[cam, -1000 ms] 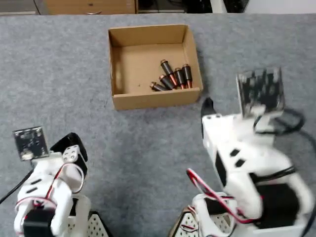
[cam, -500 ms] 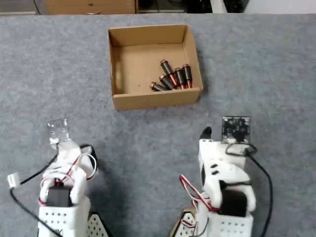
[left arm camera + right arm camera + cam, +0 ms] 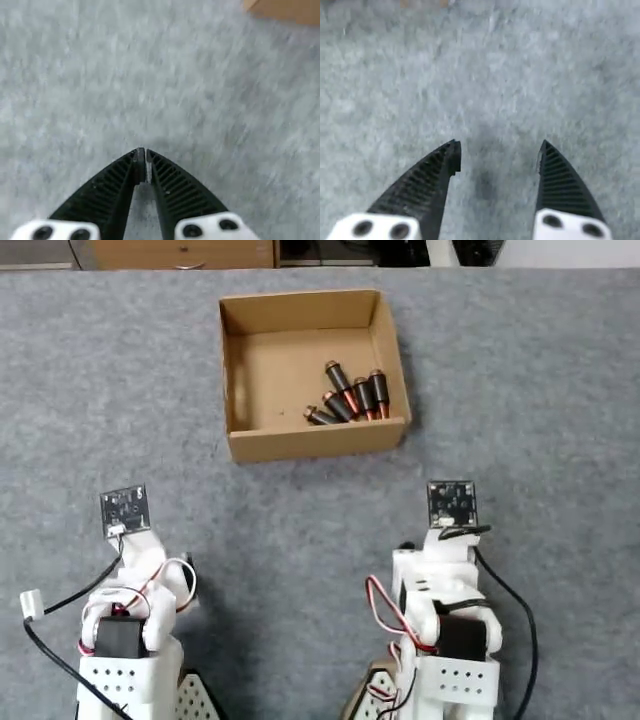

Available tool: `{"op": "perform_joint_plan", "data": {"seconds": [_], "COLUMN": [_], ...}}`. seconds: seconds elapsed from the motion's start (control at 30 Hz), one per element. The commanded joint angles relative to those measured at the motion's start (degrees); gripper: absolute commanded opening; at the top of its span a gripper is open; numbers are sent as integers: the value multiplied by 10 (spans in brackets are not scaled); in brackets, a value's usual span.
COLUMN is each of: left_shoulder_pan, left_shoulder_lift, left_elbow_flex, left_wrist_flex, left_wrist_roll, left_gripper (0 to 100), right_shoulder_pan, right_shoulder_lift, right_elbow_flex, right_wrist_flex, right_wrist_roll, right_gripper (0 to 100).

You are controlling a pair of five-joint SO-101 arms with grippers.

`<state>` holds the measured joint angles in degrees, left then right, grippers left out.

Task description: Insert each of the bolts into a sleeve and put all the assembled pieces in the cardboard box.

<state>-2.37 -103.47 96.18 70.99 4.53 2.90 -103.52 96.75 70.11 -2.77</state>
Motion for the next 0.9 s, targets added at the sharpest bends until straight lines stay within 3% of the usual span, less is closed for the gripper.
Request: {"op": "perform_joint_plan", "data": {"seconds": [0.0, 0.13, 0.23, 0.87], "left_shoulder_pan": [-4, -4, -4, -4], "left_shoulder_lift": [-3, -3, -3, -3], "left_elbow_flex": [7, 7, 7, 7], "left_wrist_flex": [17, 17, 17, 17], "left_wrist_roll": [-1, -1, -1, -1], "left_gripper": [21, 21, 21, 21], "right_shoulder_pan": [7, 8, 8, 7], "right_shoulder_lift": [-64, -64, -64, -61], "right_elbow_flex": [0, 0, 0, 0], "right_wrist_flex": [23, 18, 18, 23], "right_wrist_roll": [6, 6, 6, 5], "right_gripper": [198, 2, 33, 4]}}
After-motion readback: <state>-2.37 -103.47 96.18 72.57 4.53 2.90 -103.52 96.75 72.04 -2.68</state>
